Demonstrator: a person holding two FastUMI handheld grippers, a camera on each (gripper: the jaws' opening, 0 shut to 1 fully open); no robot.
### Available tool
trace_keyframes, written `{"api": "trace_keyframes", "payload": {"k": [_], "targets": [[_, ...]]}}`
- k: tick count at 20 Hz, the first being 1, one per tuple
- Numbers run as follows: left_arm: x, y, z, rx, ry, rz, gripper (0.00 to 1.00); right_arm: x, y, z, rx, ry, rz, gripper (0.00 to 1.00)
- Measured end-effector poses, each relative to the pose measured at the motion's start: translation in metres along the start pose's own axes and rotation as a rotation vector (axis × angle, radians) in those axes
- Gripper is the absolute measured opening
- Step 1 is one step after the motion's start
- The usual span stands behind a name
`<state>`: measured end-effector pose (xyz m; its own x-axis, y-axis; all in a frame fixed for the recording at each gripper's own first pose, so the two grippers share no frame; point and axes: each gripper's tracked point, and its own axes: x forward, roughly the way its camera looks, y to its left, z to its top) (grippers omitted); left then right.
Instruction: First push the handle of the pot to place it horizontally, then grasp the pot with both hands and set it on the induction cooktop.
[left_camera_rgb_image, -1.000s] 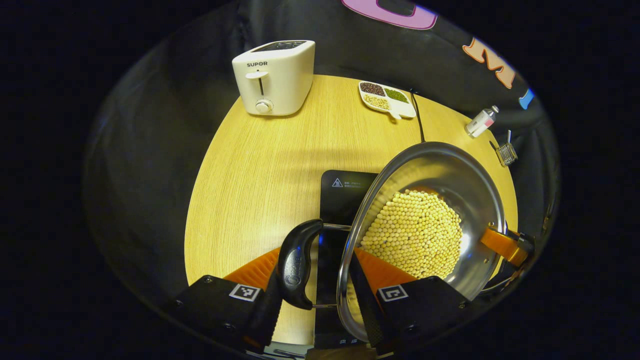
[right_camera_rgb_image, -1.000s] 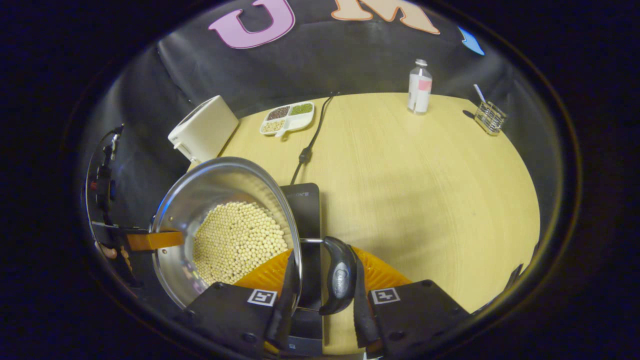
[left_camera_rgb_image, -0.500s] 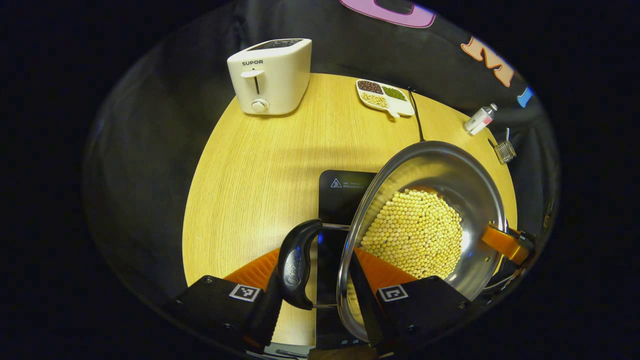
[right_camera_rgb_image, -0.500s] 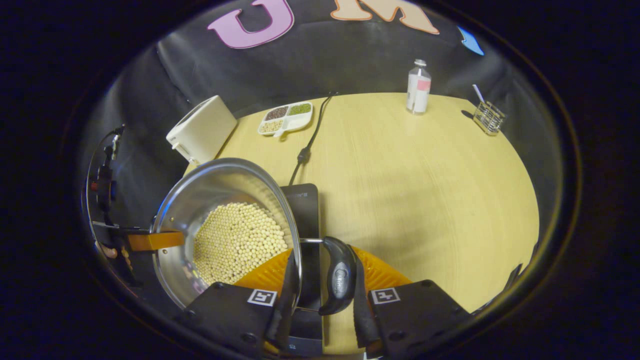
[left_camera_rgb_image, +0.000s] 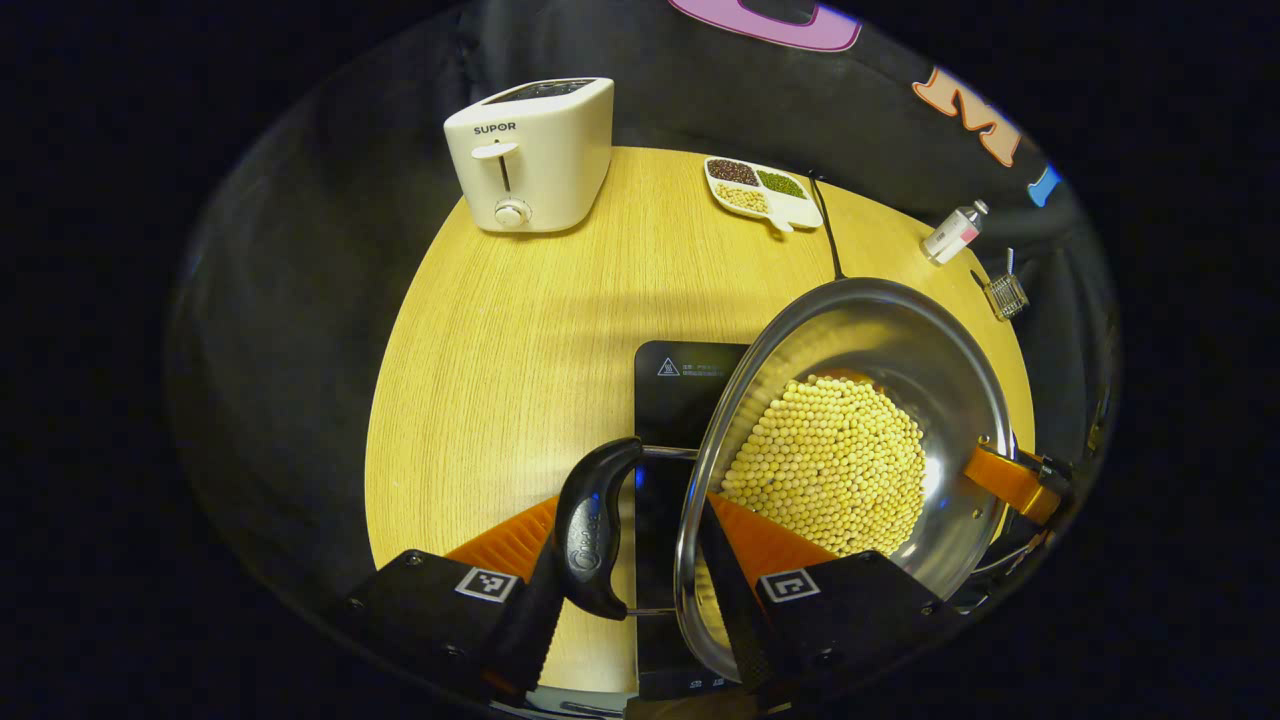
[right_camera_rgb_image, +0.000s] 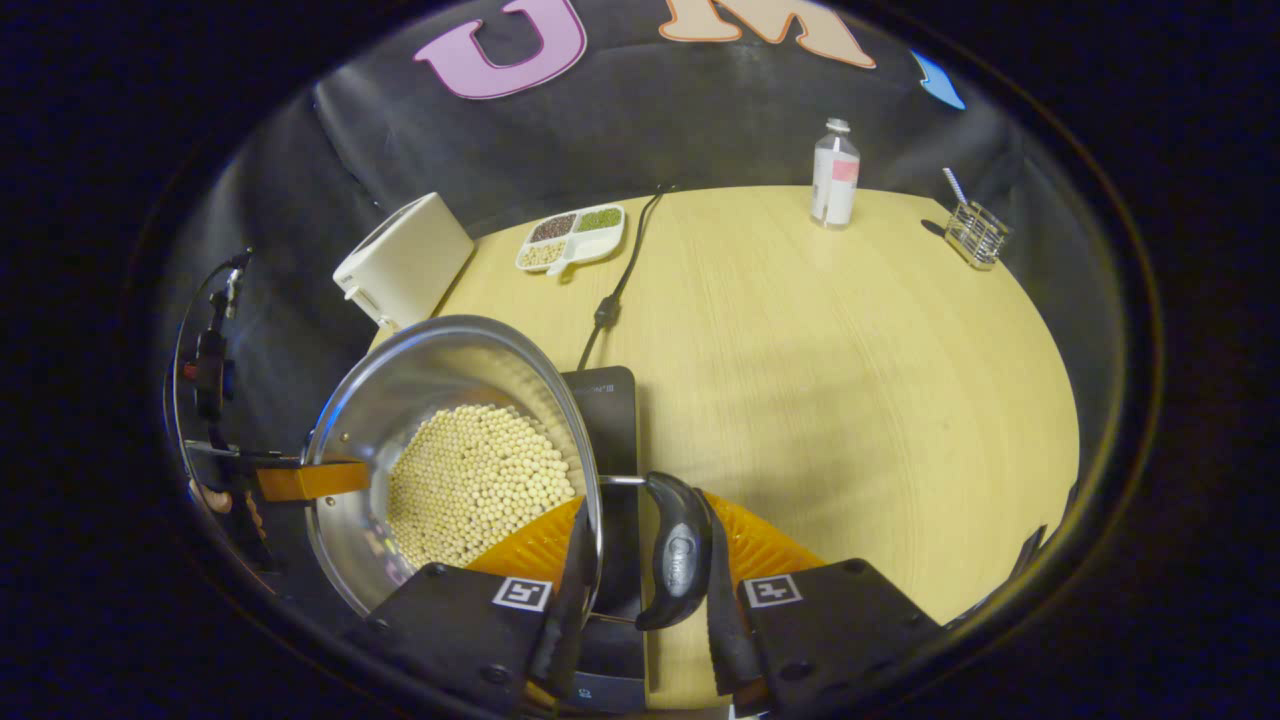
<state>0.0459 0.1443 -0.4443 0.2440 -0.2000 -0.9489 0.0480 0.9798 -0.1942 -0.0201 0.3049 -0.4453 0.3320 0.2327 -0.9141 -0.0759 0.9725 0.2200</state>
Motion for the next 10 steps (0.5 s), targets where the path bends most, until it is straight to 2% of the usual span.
{"api": "trace_keyframes", "payload": {"k": [1,2,3,10], "targets": [[-0.0003,-0.0002,-0.0013,0.0,0.003,0.001,0.75,0.0003,0.0002,0.0006,0.003,-0.001,0.001,0.59],[-0.0016,0.0,-0.0009,0.0,0.002,0.002,0.75,-0.0002,0.0001,0.0004,0.002,-0.001,0.002,0.59],[-0.0002,0.0005,-0.0012,-0.001,0.002,0.005,0.74,0.0002,0.0003,0.0009,-0.001,-0.002,0.002,0.54],[-0.0033,0.0011,0.0013,-0.02,-0.016,0.026,0.77,-0.0001,0.0,0.0015,-0.003,-0.009,0.003,0.56]]}}
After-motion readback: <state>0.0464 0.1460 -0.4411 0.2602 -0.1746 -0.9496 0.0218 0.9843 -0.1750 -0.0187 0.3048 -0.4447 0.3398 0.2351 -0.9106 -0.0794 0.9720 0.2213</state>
